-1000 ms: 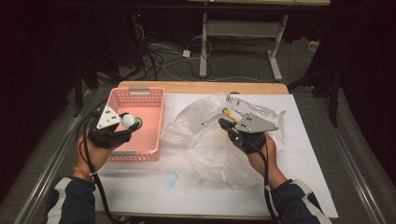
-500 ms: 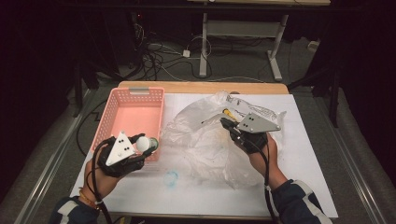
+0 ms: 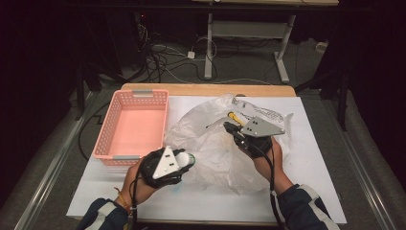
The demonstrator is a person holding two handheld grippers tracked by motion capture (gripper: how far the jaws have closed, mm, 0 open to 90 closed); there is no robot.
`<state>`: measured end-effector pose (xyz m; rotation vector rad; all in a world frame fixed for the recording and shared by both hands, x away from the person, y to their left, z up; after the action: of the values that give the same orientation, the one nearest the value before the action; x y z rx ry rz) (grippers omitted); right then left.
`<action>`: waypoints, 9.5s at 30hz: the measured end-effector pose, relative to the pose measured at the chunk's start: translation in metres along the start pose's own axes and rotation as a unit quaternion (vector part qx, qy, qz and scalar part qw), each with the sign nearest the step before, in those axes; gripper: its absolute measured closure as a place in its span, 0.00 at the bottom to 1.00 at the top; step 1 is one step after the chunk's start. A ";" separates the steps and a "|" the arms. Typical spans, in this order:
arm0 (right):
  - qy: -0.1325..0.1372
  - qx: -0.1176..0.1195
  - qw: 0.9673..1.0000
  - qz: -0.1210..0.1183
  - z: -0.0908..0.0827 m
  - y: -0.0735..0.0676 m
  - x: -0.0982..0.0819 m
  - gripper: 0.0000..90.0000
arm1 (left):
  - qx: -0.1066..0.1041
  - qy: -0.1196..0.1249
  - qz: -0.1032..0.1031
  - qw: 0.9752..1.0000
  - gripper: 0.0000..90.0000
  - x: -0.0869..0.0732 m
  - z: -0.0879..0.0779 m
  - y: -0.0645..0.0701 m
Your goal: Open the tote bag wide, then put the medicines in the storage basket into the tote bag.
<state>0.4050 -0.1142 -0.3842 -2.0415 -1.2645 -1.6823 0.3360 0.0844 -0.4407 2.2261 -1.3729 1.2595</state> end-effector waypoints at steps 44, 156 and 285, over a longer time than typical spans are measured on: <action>-0.031 0.021 0.999 -0.007 0.003 -0.002 -0.018 1.00 | 0.043 0.035 0.045 0.997 0.34 0.031 0.032 0.006; -0.043 0.035 0.997 -0.047 -0.088 -0.030 -0.068 0.99 | 0.070 0.020 -0.083 0.994 0.97 -0.009 0.012 -0.071; 0.015 -0.161 0.985 0.061 -0.032 0.190 0.022 1.00 | 0.148 0.185 -0.091 0.967 0.96 0.165 -0.002 -0.161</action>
<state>0.5179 -0.2401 -0.2888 -2.2046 -0.8813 -1.9552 0.4981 0.0698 -0.2769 2.0848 -0.8685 1.7920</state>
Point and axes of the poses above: each handheld gripper's, and its own axes: z roughly forward along the jaws, x roughly out of its top, y roughly to its right, the point moved 6 cm from there along z, roughly forward along the jaws, and after that the axes turned 6 degrees about -z, right-handed, at the moved point
